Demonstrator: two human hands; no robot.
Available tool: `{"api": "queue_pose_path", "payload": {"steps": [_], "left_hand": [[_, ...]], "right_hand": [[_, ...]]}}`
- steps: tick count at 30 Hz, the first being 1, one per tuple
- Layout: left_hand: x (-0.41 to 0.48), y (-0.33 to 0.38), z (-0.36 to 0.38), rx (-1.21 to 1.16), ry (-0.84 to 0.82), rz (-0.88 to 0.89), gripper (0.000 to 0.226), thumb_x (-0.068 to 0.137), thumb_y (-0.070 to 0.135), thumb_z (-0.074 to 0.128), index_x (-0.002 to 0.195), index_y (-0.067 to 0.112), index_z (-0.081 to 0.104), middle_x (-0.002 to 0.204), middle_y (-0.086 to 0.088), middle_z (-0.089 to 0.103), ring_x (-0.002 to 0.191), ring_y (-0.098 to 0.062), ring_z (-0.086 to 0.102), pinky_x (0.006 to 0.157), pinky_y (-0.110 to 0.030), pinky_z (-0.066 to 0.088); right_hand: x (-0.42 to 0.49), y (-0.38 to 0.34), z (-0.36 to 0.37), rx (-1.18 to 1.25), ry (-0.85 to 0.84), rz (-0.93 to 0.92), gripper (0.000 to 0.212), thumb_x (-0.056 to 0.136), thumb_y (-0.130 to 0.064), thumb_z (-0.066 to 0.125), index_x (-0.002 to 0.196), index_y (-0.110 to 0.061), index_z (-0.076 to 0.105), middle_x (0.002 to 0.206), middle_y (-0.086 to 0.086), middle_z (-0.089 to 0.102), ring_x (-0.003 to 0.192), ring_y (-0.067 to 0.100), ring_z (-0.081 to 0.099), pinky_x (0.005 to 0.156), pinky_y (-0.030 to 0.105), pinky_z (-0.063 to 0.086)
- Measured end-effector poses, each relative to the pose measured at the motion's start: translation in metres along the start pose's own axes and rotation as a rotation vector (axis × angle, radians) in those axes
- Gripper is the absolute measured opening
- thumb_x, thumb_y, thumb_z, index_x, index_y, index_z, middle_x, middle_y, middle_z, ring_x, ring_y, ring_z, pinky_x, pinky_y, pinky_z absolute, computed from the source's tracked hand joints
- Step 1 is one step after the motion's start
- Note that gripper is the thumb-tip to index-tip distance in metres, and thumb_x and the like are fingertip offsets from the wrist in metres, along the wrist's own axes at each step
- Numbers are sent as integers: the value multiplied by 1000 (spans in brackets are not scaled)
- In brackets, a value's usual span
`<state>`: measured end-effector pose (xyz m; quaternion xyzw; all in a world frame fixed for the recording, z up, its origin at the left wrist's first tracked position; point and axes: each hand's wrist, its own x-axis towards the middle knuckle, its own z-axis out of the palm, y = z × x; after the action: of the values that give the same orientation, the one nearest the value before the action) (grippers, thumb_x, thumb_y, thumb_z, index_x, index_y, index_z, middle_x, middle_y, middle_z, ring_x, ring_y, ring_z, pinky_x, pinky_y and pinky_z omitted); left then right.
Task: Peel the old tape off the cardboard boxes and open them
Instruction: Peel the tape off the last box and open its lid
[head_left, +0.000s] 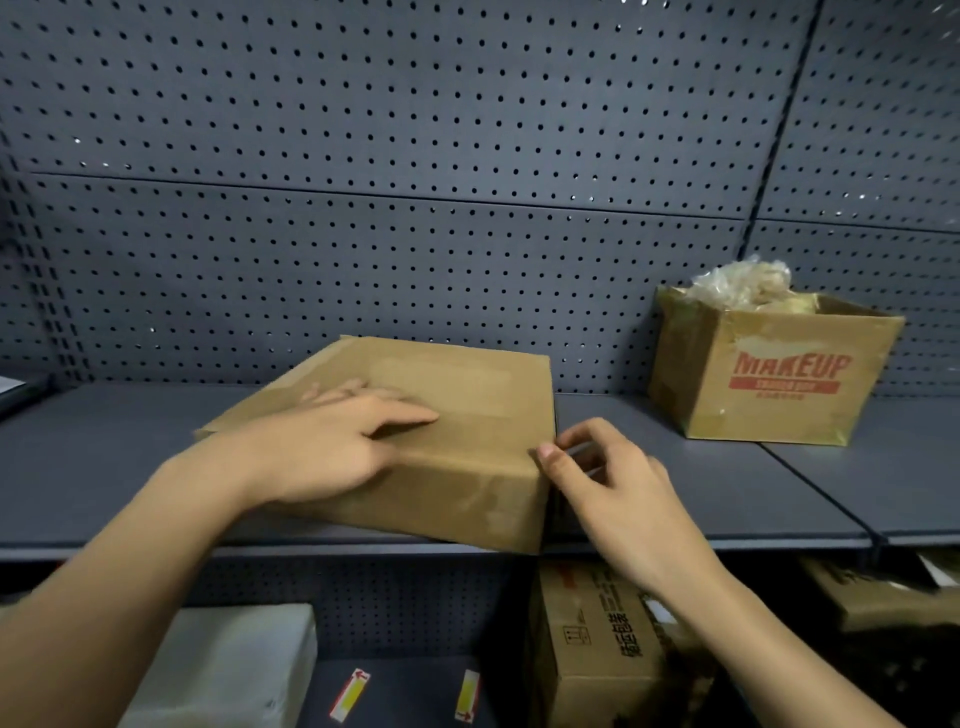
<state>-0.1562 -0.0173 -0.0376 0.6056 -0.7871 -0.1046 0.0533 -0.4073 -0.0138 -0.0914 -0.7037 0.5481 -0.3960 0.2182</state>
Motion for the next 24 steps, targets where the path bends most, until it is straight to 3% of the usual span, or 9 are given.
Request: {"api": "queue_pose_path", "payload": {"steps": [1,3,5,7,10,13,18,20,24], "left_hand": [[-1,4,3,-45,52,25,47,103,33,42,147,49,34,157,25,22,147,-6,11,122,-34,6],[-2,12,11,-65,117,12,50,96,56,39,145,49,37,155,24,29,143,-7,21,119,-37,18],[-4,19,20,9,149,-15,83,72,89,22,144,50,33,154,22,31,142,-11,27,117,-42,25],[-4,23,29,81,211,-23,99,58,100,12,141,51,32,153,20,33,141,-15,31,116,-42,24],[-5,23,37,89,274,-6,96,58,101,11,136,50,34,150,21,34,139,-14,32,117,-37,15],[-7,18,38,107,277,32,96,58,102,14,136,50,34,149,23,32,140,-10,30,119,-35,8],[-16,10,37,58,241,135,100,51,106,29,136,53,35,142,35,28,139,3,24,122,-40,-8],[-18,3,33,51,196,187,100,52,104,35,139,55,33,143,37,23,137,12,16,120,-41,-16],[-19,-4,26,61,118,232,96,57,97,41,143,56,28,150,35,18,123,33,-4,119,-36,-20]], "right_hand": [[-2,-1,2,50,-14,-38,17,98,-42,51,96,-28,61,85,-4,68,79,10,64,68,24,48],[-2,1,8,136,-47,-92,18,102,-27,47,97,-28,64,83,-1,70,73,10,66,68,21,49],[5,9,12,167,-44,-119,22,101,-14,49,102,-30,64,83,-3,70,76,7,66,70,17,50],[17,19,14,153,2,-146,30,96,-6,53,105,-33,62,87,-7,69,84,5,63,74,13,48],[38,33,14,32,58,-155,39,92,-3,57,115,-34,58,107,-9,61,97,2,56,86,14,45],[57,46,10,-86,26,-109,59,91,-2,55,140,-34,45,135,-4,44,130,14,41,109,35,38],[74,57,-5,-208,-174,-96,97,87,1,56,148,-60,11,165,-3,4,153,20,0,121,47,19],[73,58,-8,-273,-253,-126,101,87,2,58,144,-66,9,166,-2,-1,153,23,-2,121,50,18],[71,62,-17,-396,-299,-211,91,86,-12,69,149,-53,19,161,2,8,149,28,18,119,34,22]]}}
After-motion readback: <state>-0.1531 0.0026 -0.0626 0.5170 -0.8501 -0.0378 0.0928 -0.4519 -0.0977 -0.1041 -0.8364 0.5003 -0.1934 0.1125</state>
